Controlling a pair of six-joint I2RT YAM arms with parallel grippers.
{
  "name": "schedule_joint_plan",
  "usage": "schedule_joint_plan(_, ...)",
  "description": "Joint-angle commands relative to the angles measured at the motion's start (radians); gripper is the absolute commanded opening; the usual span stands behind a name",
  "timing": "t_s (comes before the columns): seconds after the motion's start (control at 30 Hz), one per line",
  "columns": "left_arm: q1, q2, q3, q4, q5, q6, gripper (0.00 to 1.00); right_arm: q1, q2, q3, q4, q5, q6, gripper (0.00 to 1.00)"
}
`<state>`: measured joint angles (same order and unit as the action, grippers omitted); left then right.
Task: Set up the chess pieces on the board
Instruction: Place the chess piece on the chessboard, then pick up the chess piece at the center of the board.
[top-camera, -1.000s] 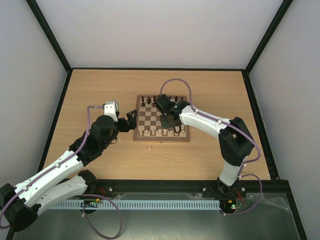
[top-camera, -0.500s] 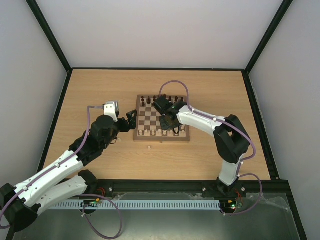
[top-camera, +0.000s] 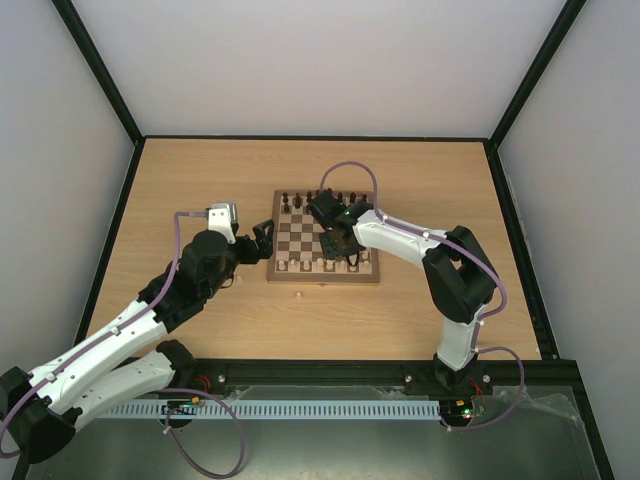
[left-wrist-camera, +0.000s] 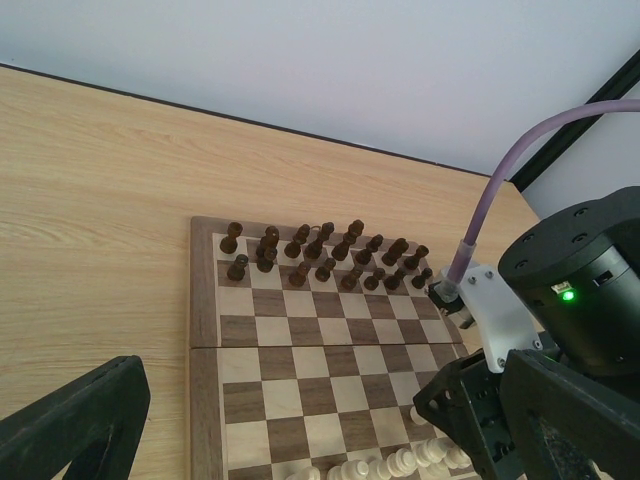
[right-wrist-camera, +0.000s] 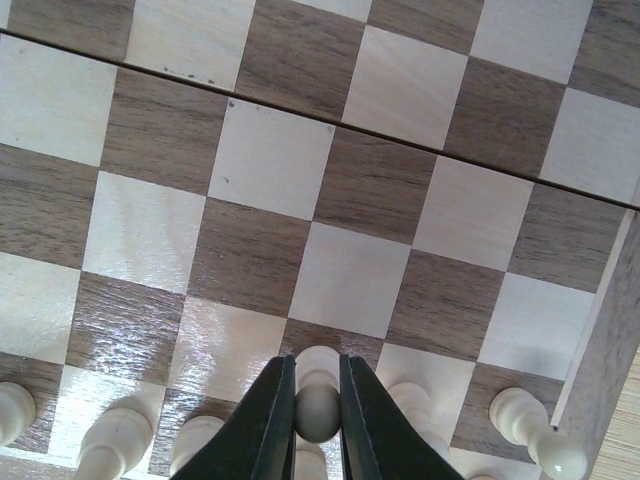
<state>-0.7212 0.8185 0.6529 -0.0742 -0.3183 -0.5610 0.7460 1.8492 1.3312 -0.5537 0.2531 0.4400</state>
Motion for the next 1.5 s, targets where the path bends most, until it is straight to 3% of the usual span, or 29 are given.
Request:
schedule_joint_plan(0.0,0.006,-0.009,-0.003,0.011,-0.005,0.000,0.99,-0.007,0.021,-0.017,-0.017,-0.009,-0.017,0.13)
schedule_joint_plan(0.63,0.006,-0.004,-0.003,0.015,-0.007,0.001,0.99,-0.010,0.004,-0.035,-0.013,-0.007,-0.020,0.22)
schedule_joint_plan(0.9,0.006,0.010,0.000,0.013,-0.002,-0.002,0.99,-0.017,-0.040,-0.010,-0.018,-0.001,-0.007,0.32)
schedule_joint_plan(1.47,0.008,0.018,-0.040,0.064,-0.047,0.016,0.99,-0.019,-0.319,-0.093,0.055,-0.048,-0.002,0.52)
